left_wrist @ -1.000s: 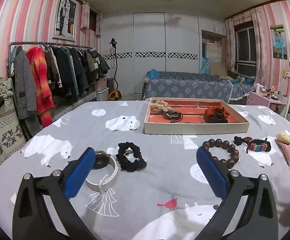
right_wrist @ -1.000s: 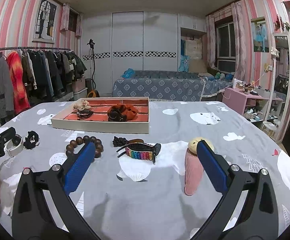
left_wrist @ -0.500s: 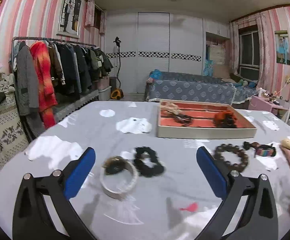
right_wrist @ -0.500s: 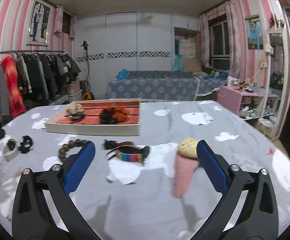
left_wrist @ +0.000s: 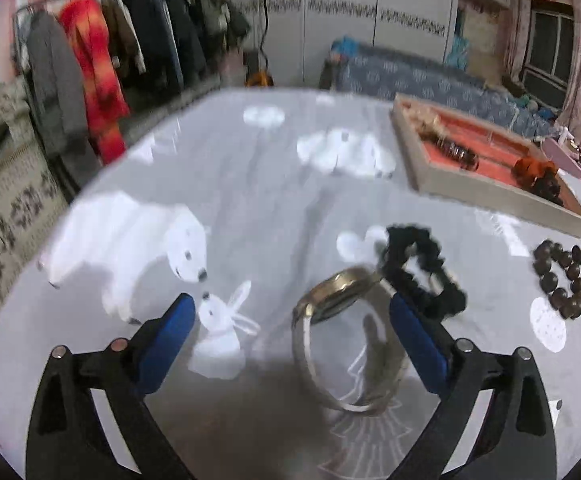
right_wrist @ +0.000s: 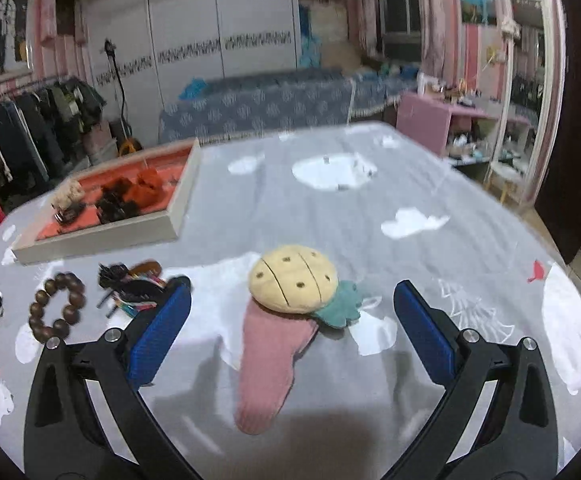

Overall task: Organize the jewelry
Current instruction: 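Move the open left tool down toward the silver watch with white band, then grasp the silver watch with the left tool while the right tool grasps the pink toy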

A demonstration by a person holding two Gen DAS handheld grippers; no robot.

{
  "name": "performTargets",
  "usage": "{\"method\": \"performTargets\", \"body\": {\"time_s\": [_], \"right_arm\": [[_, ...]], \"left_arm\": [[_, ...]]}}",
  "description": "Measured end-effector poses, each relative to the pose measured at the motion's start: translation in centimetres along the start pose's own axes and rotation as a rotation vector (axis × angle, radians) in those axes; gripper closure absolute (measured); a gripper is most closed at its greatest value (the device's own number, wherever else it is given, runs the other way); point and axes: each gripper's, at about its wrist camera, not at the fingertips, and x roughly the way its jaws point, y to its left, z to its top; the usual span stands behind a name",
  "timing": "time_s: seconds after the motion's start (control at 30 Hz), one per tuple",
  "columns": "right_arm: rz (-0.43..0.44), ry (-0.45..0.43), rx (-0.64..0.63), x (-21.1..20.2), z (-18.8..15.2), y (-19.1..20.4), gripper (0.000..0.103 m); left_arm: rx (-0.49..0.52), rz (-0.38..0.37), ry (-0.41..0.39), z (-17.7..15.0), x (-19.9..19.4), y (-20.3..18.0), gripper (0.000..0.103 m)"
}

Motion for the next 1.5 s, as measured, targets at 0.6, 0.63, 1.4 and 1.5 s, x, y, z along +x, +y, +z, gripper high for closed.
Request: {"method": "performTargets", "body": {"time_s": [0.6, 0.63, 1.4, 1.5], "right_arm": [[0.003, 0.207, 0.017, 4.8, 0.5, -0.8, 0.061], [0.003, 0.201, 0.015, 4.6, 0.5, -0.8, 0.066], [0.119, -0.097, -0.060, -6.4, 6.7, 0.4, 0.077], [0.121, -0.120, -0.061, -6.7, 8.0, 0.5, 0.077]], "left_arm": [[-0.031, -0.044, 0.038, 1.0, 1.5, 1.0, 0.080], [-0.032, -0.044, 0.034, 1.0, 1.4, 1.0, 0.081], [0.058, -0.110, -0.227, 7.2, -7.8, -2.9, 0.090], [0.064, -0.123, -0.249, 8.6, -7.9, -3.8, 0.090]]}}
